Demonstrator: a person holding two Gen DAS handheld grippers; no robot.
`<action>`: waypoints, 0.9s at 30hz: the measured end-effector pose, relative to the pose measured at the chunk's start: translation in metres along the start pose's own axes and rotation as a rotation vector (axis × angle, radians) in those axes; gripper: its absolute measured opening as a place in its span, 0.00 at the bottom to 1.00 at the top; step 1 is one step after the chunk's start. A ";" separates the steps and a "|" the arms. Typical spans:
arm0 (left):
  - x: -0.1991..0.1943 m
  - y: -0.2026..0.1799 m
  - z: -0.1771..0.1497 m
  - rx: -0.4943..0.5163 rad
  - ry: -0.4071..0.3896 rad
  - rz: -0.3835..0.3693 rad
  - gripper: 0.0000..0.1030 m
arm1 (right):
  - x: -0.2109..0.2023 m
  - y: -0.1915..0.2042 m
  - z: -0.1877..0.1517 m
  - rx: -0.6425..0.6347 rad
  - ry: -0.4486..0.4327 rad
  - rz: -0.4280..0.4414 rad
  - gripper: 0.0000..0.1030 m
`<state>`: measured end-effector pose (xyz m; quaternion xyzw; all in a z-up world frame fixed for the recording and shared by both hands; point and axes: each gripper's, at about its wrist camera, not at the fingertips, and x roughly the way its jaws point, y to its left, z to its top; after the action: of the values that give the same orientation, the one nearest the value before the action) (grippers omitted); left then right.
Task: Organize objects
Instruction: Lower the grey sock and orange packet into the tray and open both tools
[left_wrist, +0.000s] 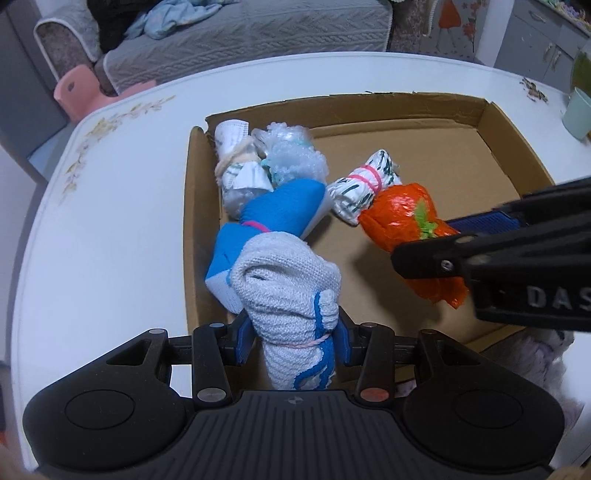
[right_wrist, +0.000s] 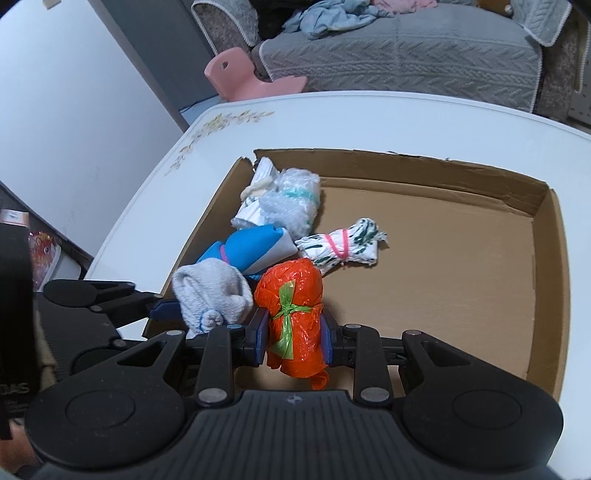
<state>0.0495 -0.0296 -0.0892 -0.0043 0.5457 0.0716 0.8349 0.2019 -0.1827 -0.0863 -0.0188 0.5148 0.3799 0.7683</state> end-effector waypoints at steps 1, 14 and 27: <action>0.001 0.001 0.000 -0.005 0.004 -0.003 0.49 | 0.002 0.001 0.000 -0.001 0.002 -0.002 0.25; -0.008 0.004 -0.006 0.012 0.006 0.016 0.60 | 0.020 0.017 -0.007 -0.033 0.054 -0.001 0.26; -0.012 0.004 -0.007 0.025 -0.002 0.005 0.68 | 0.021 0.020 -0.010 -0.048 0.054 -0.014 0.34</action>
<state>0.0380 -0.0272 -0.0810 0.0074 0.5458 0.0668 0.8352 0.1856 -0.1609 -0.1003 -0.0510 0.5261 0.3860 0.7560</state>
